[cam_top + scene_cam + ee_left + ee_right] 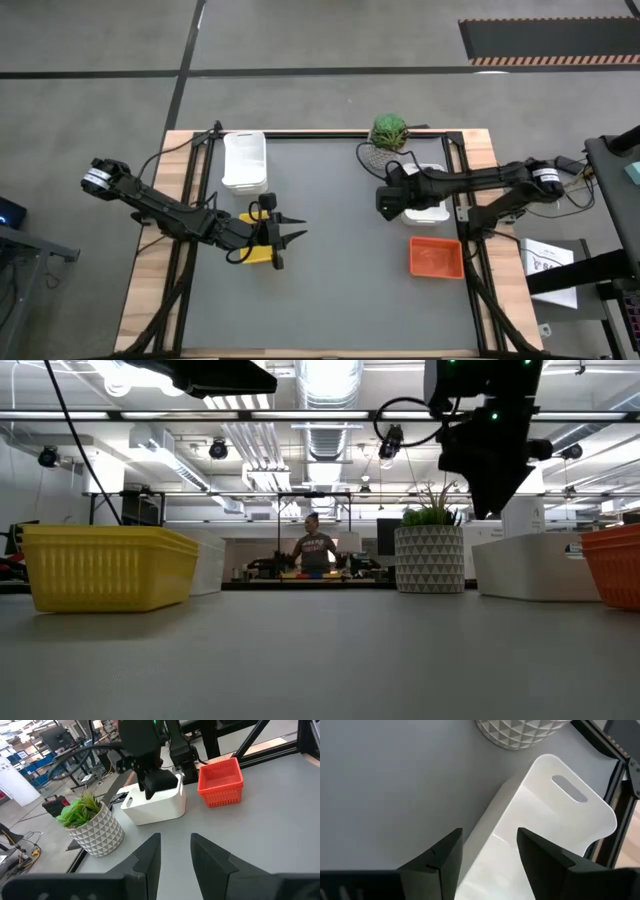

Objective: Stack baskets by color
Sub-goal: Stack the right white bin on top of the left white bin

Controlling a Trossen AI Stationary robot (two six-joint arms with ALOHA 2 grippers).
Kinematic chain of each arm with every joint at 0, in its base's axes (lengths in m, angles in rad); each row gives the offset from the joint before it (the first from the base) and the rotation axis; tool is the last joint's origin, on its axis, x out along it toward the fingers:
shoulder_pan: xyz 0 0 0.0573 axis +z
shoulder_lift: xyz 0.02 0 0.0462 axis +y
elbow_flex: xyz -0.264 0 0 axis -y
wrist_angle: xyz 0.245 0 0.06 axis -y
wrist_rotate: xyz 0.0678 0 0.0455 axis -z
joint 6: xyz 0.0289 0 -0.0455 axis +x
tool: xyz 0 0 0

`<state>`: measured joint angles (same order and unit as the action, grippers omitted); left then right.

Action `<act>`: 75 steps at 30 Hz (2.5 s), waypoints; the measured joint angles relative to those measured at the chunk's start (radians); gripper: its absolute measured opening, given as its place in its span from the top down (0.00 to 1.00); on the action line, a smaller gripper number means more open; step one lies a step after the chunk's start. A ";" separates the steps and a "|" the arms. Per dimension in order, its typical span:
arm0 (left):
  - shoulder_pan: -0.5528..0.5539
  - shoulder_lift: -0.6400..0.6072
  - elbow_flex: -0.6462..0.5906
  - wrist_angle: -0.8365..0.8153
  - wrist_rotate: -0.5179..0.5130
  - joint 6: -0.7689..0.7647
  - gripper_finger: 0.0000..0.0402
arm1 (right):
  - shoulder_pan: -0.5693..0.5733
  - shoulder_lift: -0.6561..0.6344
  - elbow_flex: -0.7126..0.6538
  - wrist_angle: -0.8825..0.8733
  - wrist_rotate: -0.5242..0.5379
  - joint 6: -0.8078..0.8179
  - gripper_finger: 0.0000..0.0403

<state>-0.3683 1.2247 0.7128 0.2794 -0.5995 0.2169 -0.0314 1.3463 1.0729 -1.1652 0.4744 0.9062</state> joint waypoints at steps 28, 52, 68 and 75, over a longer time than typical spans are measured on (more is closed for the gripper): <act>0.000 0.000 0.000 -0.001 0.000 0.000 0.78 | -0.057 0.235 -0.056 0.178 -0.128 0.035 0.73; 0.000 0.000 0.000 0.001 0.000 -0.002 0.78 | 0.136 0.240 0.002 0.510 -0.292 -0.986 0.90; 0.000 0.009 0.000 0.011 0.000 -0.130 0.78 | 0.161 0.118 0.000 0.467 -0.302 -1.123 0.61; 0.000 0.111 -0.002 0.188 0.000 -0.159 0.78 | 0.176 -0.059 -0.106 0.715 -0.455 -1.181 0.65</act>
<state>-0.3679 1.3355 0.7105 0.4677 -0.5995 0.0582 0.1444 1.2877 0.9668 -0.4500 0.0190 -0.2745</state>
